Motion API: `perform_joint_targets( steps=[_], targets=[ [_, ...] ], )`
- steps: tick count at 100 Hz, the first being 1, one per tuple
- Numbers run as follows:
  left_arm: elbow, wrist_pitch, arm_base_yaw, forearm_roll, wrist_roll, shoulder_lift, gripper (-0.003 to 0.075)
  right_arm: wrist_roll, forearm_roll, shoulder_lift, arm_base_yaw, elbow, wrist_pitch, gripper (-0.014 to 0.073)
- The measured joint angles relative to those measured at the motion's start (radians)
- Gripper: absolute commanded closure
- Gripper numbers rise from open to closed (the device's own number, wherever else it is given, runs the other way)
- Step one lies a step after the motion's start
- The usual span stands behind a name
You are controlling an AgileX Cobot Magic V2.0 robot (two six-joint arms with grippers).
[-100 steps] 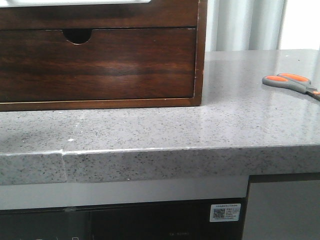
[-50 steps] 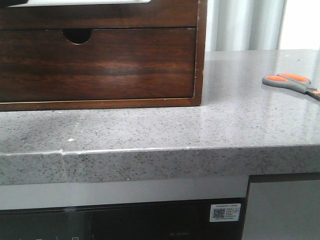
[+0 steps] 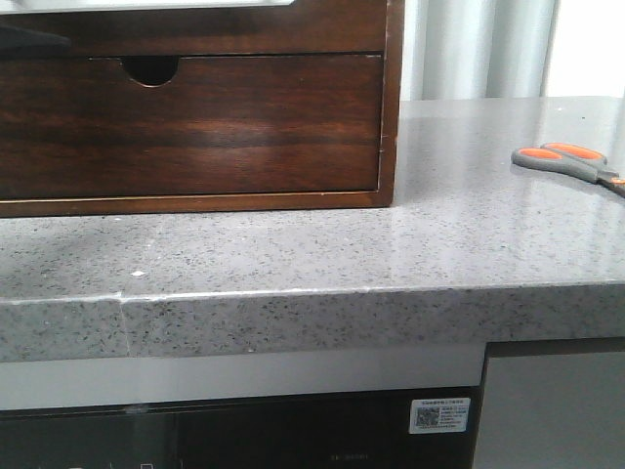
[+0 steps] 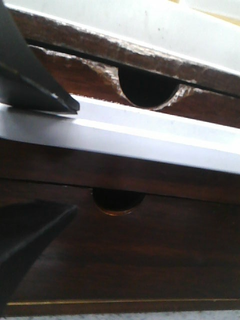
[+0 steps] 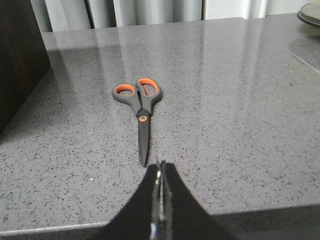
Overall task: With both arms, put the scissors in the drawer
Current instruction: 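Close the left gripper on the white drawer handle, then pull the drawer out toward the robot with the left gripper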
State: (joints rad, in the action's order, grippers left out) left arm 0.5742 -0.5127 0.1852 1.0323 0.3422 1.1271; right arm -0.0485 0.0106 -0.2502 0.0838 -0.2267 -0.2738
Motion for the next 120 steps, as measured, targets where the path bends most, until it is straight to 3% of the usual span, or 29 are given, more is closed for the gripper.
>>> perform_joint_targets(
  steps=[24, 61, 120],
  targets=[
    [0.005, 0.027, 0.0, 0.0, 0.057, 0.0, 0.0393, 0.0, 0.0, 0.0, 0.0, 0.0, 0.0, 0.0659],
    [0.021, 0.025, 0.0, -0.02, 0.071, 0.0, 0.0741, -0.002, 0.0, 0.0, -0.01, 0.0, 0.0, 0.0659],
    [-0.066, 0.007, 0.0, -0.012, 0.076, -0.115, 0.0739, -0.002, 0.0, 0.0, -0.01, 0.0, 0.0, 0.0659]
  ],
)
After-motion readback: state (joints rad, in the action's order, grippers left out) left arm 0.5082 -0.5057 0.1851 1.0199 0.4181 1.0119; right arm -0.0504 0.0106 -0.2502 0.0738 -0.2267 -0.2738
